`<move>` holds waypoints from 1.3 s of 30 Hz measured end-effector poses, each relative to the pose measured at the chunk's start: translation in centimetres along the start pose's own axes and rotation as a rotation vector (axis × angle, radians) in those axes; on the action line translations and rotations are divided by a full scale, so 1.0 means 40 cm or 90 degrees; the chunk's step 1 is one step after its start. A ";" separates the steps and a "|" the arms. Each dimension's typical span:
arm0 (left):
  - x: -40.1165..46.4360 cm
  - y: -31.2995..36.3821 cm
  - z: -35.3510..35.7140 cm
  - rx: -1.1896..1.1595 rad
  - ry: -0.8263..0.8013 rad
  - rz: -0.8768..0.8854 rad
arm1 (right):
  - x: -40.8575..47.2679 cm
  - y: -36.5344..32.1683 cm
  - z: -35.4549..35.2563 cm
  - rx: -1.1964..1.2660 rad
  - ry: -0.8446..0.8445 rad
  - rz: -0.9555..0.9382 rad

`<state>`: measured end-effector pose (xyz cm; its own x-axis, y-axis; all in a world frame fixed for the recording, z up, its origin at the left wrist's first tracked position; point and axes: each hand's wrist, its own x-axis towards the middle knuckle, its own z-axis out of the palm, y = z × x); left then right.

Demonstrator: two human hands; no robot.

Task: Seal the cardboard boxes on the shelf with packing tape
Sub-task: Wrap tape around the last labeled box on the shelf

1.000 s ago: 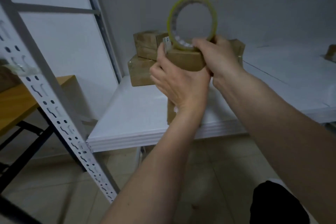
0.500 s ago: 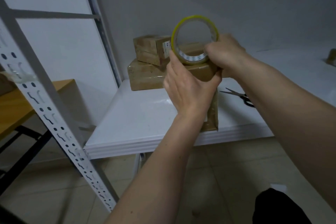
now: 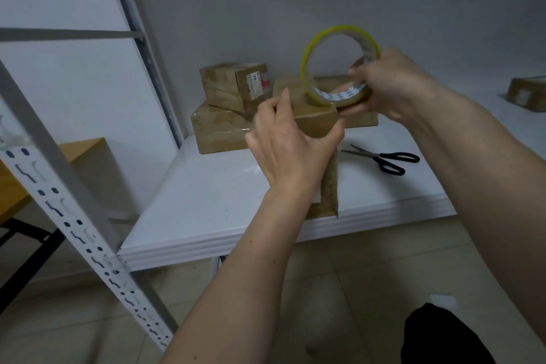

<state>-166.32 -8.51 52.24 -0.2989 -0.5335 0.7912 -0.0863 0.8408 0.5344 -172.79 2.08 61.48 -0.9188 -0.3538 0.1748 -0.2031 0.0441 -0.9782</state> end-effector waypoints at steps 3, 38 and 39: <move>-0.001 -0.002 0.001 0.009 0.002 0.015 | 0.004 0.013 -0.029 0.082 -0.031 0.039; -0.006 -0.026 0.014 0.047 0.059 0.320 | 0.042 0.010 -0.025 0.127 -0.094 0.129; -0.007 -0.028 0.014 0.049 0.064 0.326 | 0.040 0.016 -0.024 0.136 -0.095 0.128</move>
<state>-166.67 -9.24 51.25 -0.2280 -0.0559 0.9721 -0.0236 0.9984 0.0518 -174.72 2.45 61.24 -0.8706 -0.4912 -0.0278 0.0676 -0.0636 -0.9957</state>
